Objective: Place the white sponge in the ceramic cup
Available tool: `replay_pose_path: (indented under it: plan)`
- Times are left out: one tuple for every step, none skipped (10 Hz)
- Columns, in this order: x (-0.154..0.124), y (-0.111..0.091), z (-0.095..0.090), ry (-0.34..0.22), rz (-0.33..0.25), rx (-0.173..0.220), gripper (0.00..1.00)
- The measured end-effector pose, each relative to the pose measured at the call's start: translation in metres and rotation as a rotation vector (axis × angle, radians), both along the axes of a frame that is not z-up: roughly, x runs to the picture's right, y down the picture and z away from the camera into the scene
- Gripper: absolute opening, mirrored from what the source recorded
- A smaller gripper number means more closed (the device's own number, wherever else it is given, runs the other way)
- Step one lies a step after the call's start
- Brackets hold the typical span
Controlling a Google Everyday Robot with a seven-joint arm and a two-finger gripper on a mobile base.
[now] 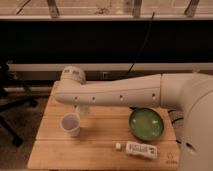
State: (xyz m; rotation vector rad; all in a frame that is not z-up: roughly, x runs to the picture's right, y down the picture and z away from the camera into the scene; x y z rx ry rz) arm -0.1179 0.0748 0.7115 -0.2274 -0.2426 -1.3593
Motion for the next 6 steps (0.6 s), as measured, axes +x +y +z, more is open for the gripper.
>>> replay_pose_path:
  plan:
    - [-0.006,0.012,-0.005,-0.024,-0.018,-0.014,0.05]
    - [-0.015,0.024,-0.009,-0.051,-0.038,-0.029,0.05]
    - [-0.024,0.034,-0.01,-0.079,-0.055,-0.046,0.05]
    - [-0.029,0.04,-0.011,-0.093,-0.064,-0.057,0.08]
    - [-0.037,0.048,-0.011,-0.115,-0.075,-0.071,0.19]
    - [-0.043,0.051,-0.013,-0.128,-0.08,-0.076,0.26]
